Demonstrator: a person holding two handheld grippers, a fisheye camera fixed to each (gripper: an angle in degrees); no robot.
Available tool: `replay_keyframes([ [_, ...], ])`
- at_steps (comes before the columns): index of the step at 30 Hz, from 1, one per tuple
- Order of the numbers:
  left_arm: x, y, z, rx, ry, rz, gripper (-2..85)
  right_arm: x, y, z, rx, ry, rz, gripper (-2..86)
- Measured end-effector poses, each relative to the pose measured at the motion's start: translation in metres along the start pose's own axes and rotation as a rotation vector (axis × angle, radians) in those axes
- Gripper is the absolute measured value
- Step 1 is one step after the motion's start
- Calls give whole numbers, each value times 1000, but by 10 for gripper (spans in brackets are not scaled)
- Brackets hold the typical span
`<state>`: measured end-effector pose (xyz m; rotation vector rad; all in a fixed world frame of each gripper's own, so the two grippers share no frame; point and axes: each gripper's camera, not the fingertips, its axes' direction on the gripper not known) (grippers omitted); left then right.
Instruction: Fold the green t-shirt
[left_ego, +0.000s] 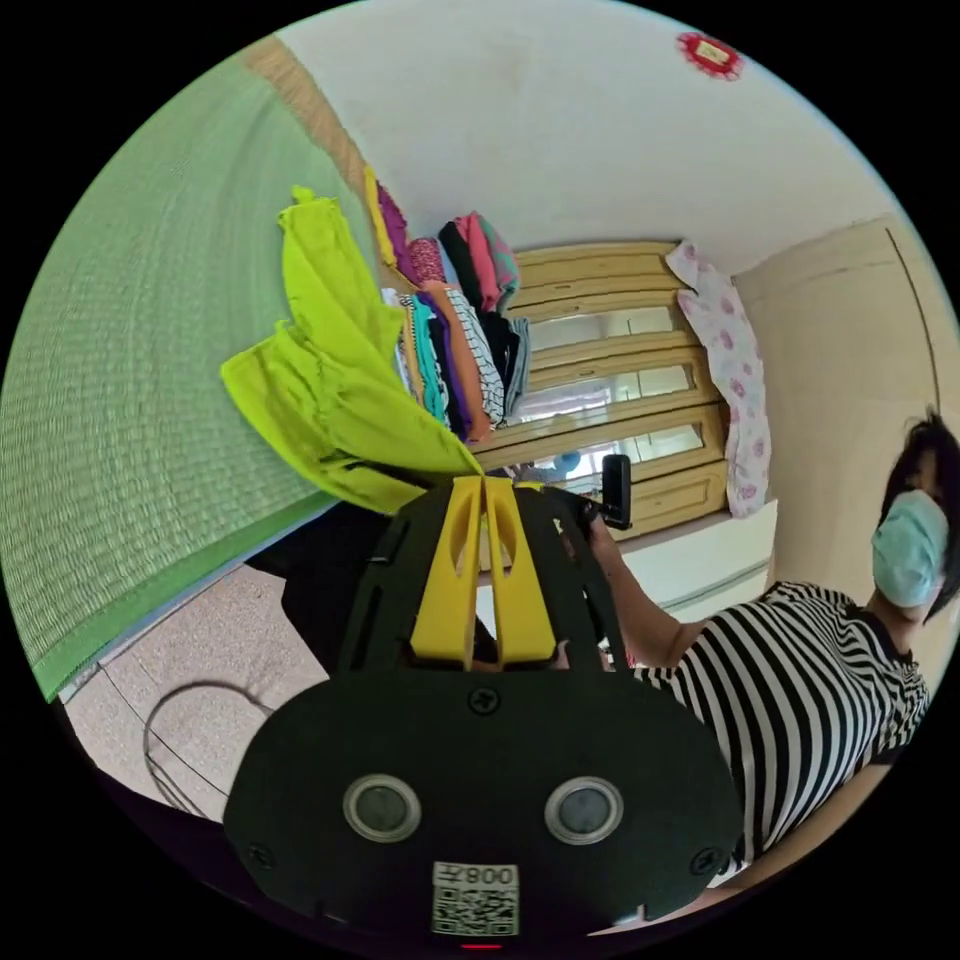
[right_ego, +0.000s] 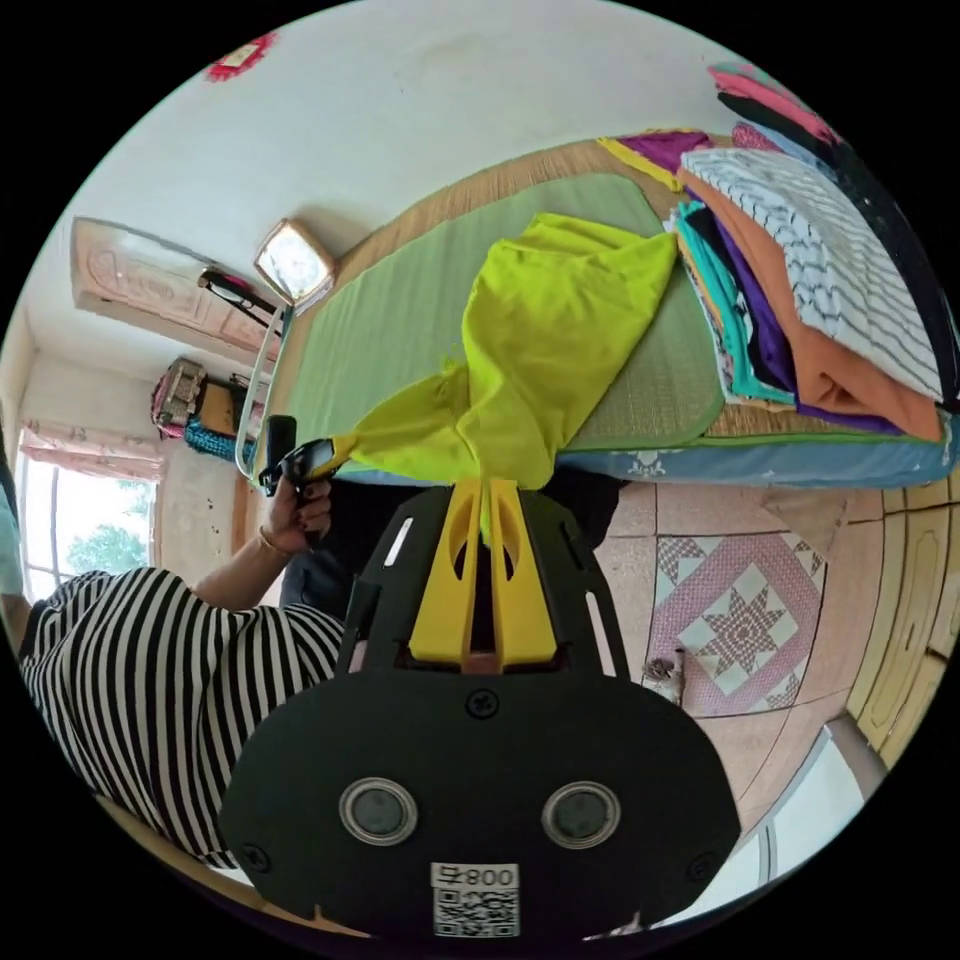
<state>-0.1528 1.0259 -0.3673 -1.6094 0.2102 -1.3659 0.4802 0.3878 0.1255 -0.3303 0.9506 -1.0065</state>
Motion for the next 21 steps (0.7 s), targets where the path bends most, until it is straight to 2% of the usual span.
replay_keyframes([
  [6,49,21,27,-111,-17,178,2,-64,-38,17,7,-48,-149,76],
  [11,84,43,53,-197,-99,316,3,-114,-73,98,-193,-163,-264,94],
  [21,106,74,86,-251,-173,384,3,-161,-79,166,-331,40,-335,81],
])
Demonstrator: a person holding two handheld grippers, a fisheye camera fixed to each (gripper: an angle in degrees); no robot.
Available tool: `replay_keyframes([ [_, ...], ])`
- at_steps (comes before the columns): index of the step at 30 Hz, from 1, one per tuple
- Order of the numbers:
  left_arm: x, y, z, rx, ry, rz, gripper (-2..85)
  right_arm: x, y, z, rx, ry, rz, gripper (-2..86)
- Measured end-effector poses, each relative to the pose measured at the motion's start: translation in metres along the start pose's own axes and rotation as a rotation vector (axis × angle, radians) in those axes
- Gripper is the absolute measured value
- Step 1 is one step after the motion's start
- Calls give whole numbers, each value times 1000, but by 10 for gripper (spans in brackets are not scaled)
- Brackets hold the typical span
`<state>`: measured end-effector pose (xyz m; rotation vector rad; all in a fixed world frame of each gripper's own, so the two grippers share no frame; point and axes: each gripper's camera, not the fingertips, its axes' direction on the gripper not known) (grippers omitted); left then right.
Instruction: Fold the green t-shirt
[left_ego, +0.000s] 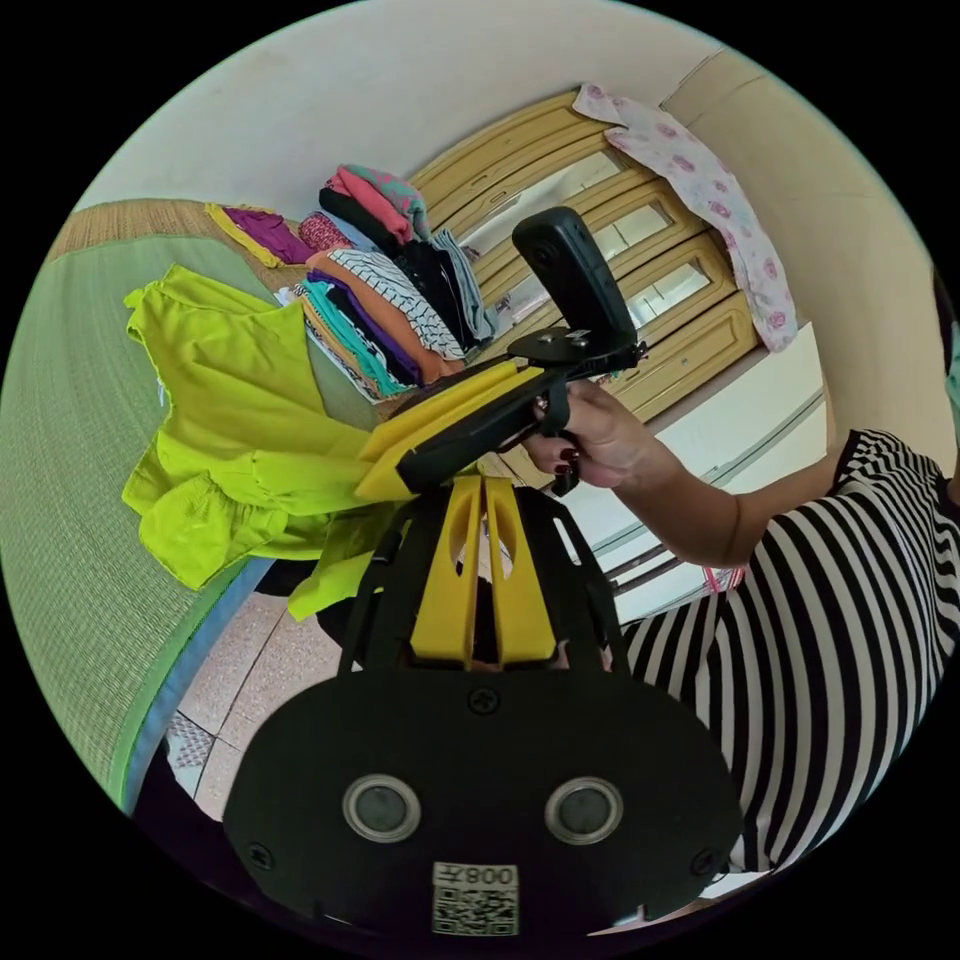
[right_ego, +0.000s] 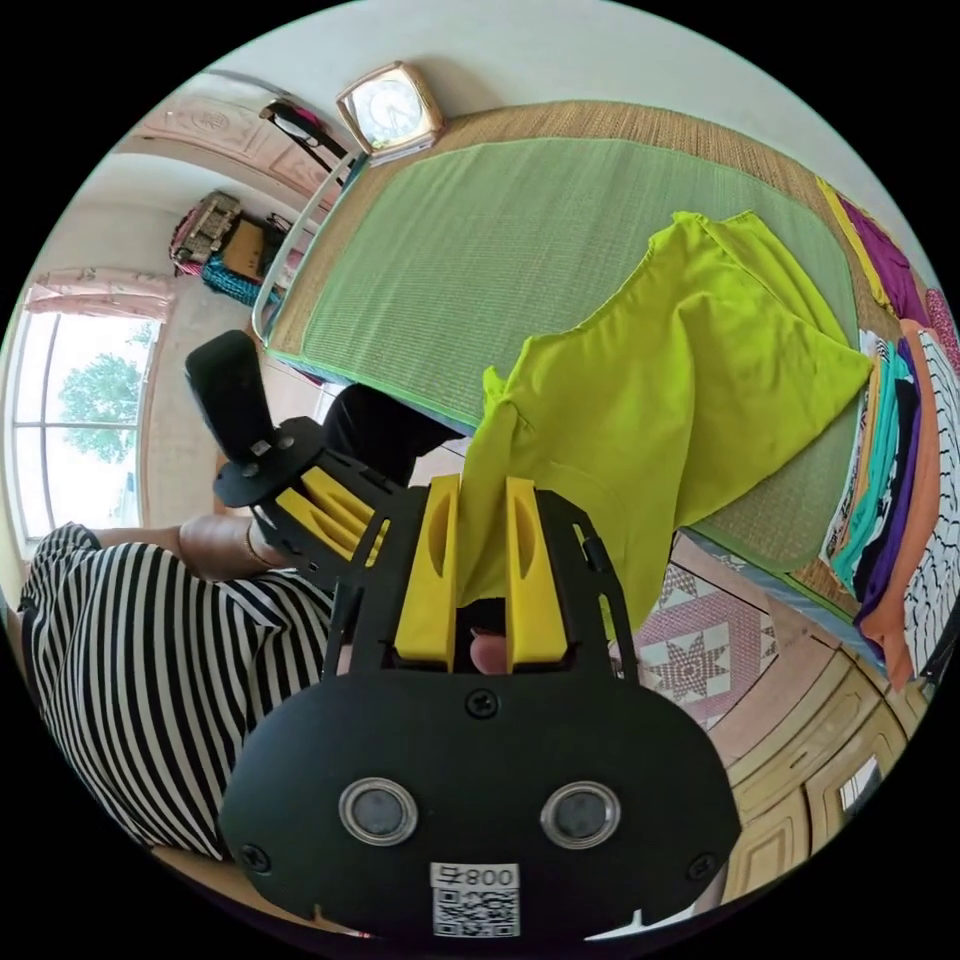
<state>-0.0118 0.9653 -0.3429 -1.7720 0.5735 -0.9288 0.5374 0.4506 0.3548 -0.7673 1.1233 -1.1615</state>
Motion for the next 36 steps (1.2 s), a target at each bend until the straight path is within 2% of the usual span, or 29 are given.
replay_keyframes([
  [9,39,1,27,-30,-54,75,4,-35,-25,9,-35,77,-57,105],
  [12,52,2,34,-26,-62,92,4,-44,-43,29,-85,113,-70,75],
  [14,61,3,39,-37,-76,102,6,-45,-53,51,-147,158,-61,24],
  [18,65,9,33,-38,-64,90,12,-53,-47,68,-178,208,-69,6],
  [21,44,11,4,77,-14,8,23,-58,-26,61,-119,149,-58,5],
  [23,14,1,-15,155,-72,-68,39,-60,-4,51,-61,91,-39,6],
  [25,-15,-16,-18,161,-114,-139,64,-60,10,44,-32,49,-18,6],
  [29,-83,-66,3,77,-147,-293,82,-63,30,30,8,3,12,7],
  [36,-123,-106,51,-58,-207,-413,58,-70,46,12,49,-42,35,6],
])
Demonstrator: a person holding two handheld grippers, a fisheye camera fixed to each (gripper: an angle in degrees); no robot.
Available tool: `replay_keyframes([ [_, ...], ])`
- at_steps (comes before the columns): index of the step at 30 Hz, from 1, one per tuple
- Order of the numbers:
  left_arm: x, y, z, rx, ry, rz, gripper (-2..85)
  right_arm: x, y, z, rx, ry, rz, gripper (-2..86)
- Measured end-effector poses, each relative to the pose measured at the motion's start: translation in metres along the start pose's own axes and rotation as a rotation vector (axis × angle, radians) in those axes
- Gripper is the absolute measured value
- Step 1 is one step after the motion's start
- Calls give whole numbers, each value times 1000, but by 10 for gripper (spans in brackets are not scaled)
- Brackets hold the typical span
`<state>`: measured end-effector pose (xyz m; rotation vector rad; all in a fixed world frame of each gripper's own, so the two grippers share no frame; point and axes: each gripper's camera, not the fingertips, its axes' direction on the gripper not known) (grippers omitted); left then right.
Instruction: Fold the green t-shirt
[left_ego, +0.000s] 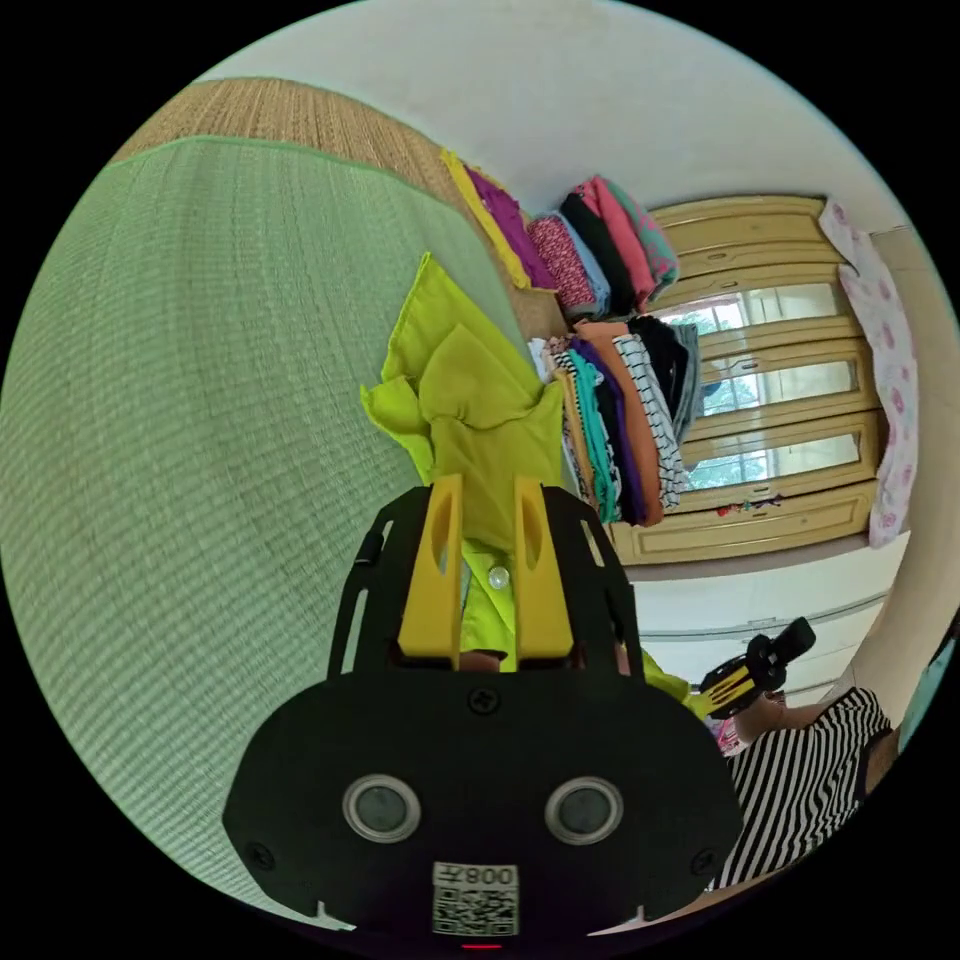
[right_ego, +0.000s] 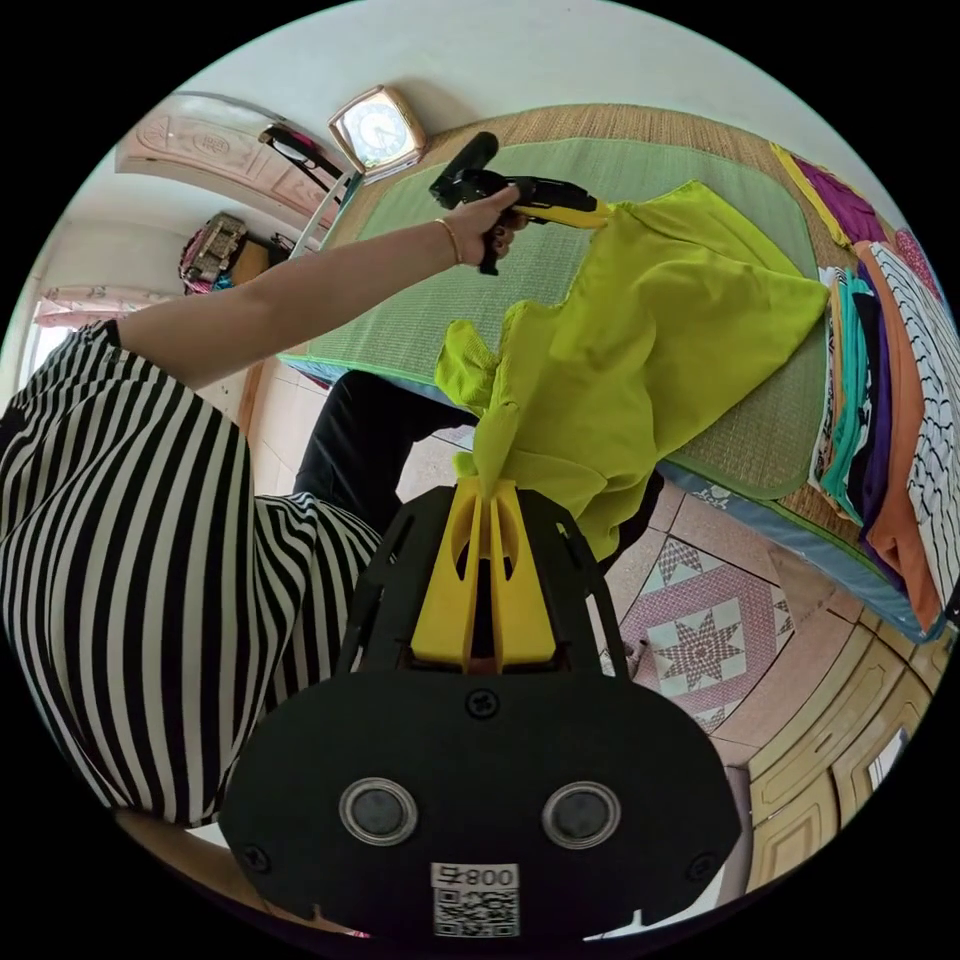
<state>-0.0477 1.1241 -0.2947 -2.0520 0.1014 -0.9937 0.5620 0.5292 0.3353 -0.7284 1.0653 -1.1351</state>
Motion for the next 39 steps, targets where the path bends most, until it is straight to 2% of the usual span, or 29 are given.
replay_keyframes([
  [2,6,3,17,-61,-9,-15,23,-4,5,-3,9,-28,5,6],
  [6,28,30,5,-1,38,17,9,-18,18,-15,42,-30,8,6],
  [12,77,109,-61,186,166,82,2,-60,53,-60,183,-21,-15,4],
  [22,175,305,-191,590,332,259,0,-194,132,-170,508,254,-124,7],
  [29,275,455,-276,911,216,521,-1,-304,179,-256,795,364,-289,11],
  [39,421,600,-336,1165,-81,908,-1,-438,235,-338,1108,491,-503,9],
])
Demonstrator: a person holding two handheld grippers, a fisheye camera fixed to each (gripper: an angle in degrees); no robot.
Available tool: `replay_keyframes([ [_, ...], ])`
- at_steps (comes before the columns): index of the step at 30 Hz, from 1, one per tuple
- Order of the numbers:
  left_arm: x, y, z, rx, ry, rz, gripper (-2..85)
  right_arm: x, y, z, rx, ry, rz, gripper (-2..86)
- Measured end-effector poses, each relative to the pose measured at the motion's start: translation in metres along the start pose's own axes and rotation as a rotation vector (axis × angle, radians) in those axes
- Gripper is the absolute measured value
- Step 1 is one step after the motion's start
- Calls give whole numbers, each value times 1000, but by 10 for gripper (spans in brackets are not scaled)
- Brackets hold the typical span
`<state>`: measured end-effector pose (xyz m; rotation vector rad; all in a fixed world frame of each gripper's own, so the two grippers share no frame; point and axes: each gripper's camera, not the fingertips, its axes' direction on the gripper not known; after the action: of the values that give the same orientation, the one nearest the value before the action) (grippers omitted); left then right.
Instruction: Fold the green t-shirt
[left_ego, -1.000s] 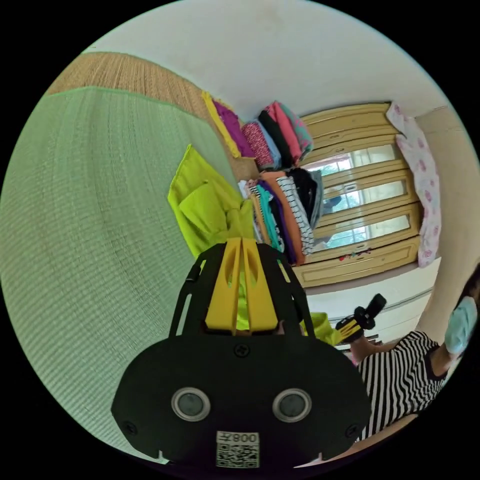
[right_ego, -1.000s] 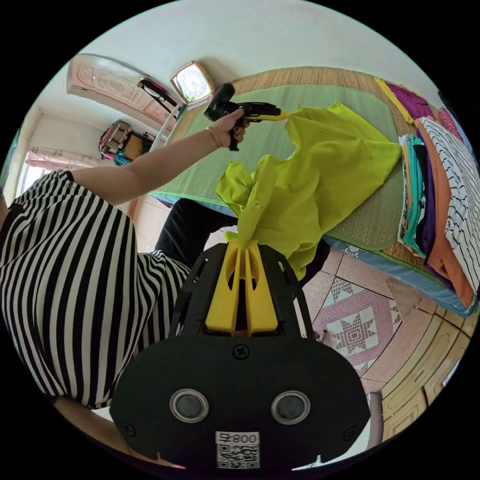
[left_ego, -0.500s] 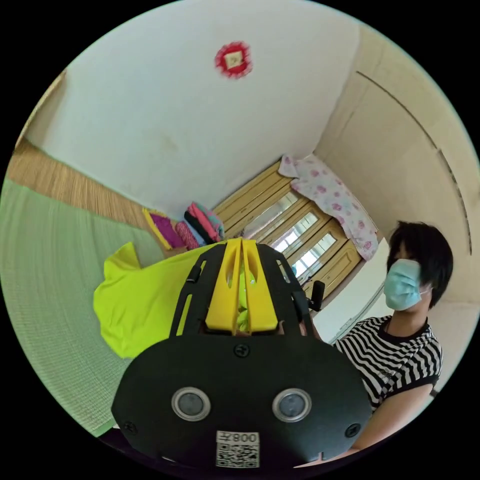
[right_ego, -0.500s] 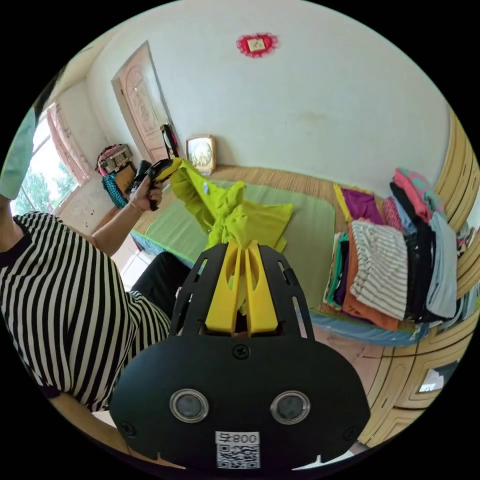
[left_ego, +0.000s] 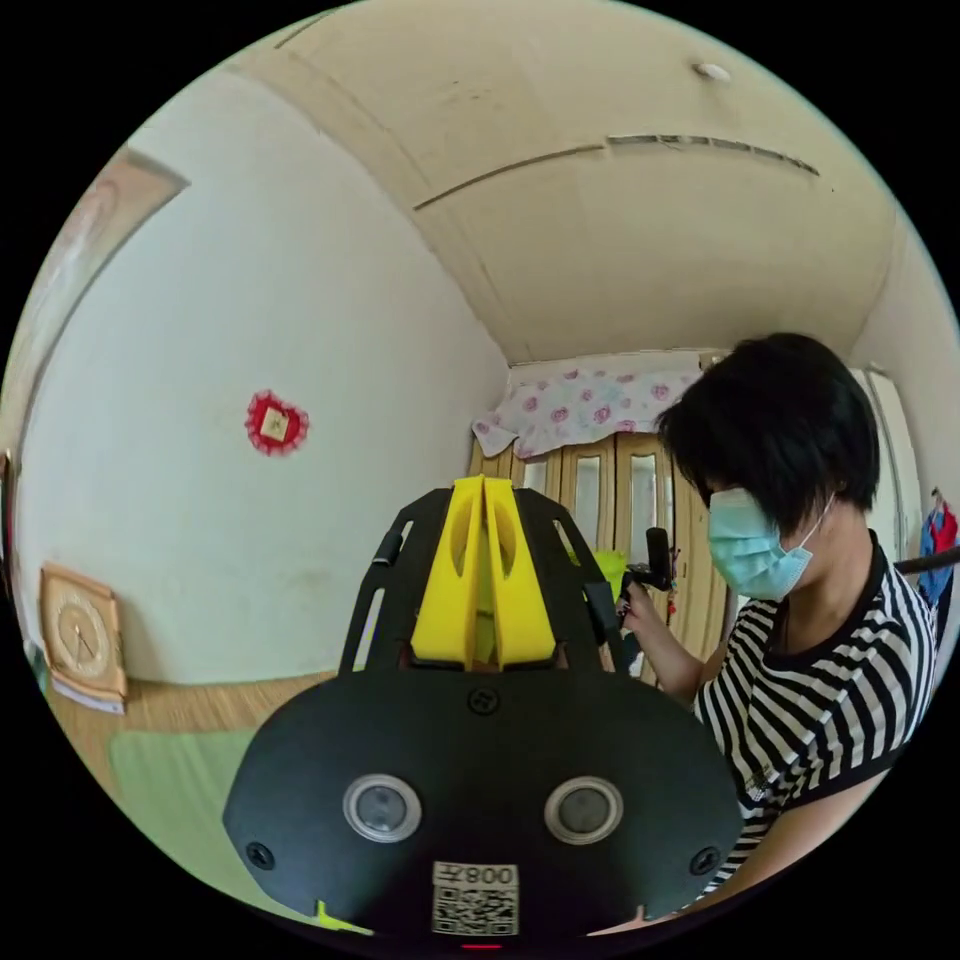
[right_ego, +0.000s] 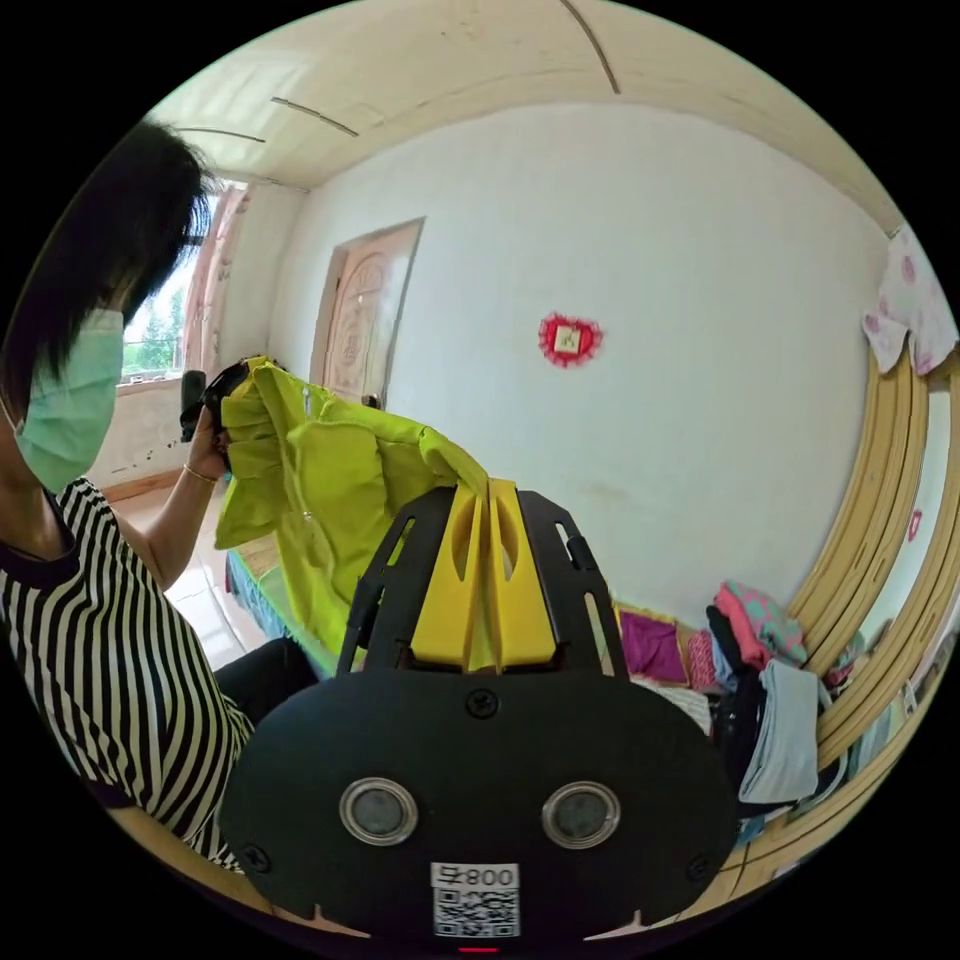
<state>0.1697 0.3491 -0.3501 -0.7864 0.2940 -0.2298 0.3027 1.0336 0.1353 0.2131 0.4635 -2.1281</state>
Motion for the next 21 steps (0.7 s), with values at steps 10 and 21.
replay_keyframes([
  [10,59,-53,-27,-23,-71,150,0,-17,-31,-38,173,47,-53,11],
  [21,-18,-87,34,-168,-208,87,0,69,-42,114,33,54,-38,12],
])
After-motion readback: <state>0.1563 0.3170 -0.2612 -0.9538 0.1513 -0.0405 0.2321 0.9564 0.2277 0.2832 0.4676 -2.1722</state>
